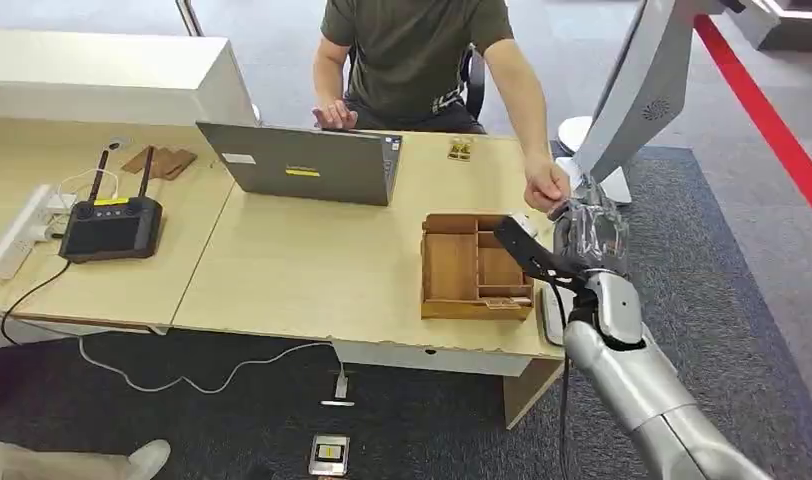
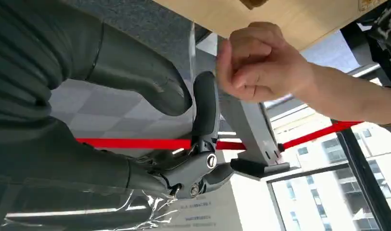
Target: Pass the card to the sensor for recognition and then transmit it.
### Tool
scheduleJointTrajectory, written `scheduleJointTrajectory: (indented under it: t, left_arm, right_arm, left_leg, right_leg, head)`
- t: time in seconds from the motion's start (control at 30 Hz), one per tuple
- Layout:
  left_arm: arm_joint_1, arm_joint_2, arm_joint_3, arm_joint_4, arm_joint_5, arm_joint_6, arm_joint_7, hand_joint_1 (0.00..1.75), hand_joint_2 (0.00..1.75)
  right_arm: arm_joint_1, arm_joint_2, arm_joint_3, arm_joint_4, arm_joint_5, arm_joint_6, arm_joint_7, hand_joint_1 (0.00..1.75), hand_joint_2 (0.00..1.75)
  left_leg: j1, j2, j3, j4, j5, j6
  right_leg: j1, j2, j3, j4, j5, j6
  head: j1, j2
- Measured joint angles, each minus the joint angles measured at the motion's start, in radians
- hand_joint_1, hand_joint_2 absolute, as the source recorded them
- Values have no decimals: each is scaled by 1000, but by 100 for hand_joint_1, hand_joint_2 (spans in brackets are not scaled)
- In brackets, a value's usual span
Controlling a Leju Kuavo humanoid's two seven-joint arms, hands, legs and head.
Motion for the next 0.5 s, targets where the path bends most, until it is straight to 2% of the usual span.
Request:
scheduleJointTrajectory:
  t: [0.07,0.27,0.4,0.5]
  left_arm:
    - [3,0,2,0,5,4,-3,0,175]
    - [33,0,21,0,48,29,-37,0,175]
    - [49,2,32,0,64,36,-50,0,175]
    - [62,3,45,0,86,41,-63,0,175]
  right_arm:
    - [13,-9,-14,-27,-15,-3,-10,175,175]
    - [80,-59,-56,-175,-176,-106,-84,175,175]
    - [129,-83,-73,-240,-230,-133,-101,175,175]
    - [185,-105,-87,-278,-330,-172,-154,175,175]
  left_leg:
    - [0,0,0,0,0,0]
    - [0,0,0,0,0,0]
    - [0,1,1,0,-1,0]
    - [0,0,0,0,-1,0]
  right_leg:
    - [0,0,0,0,0,0]
    - [0,0,0,0,0,0]
    - [0,0,0,0,0,0]
    - [0,0,0,-1,-1,0]
  head:
    - [0,0]
    - [0,0]
    - [0,0]
    - [0,0]
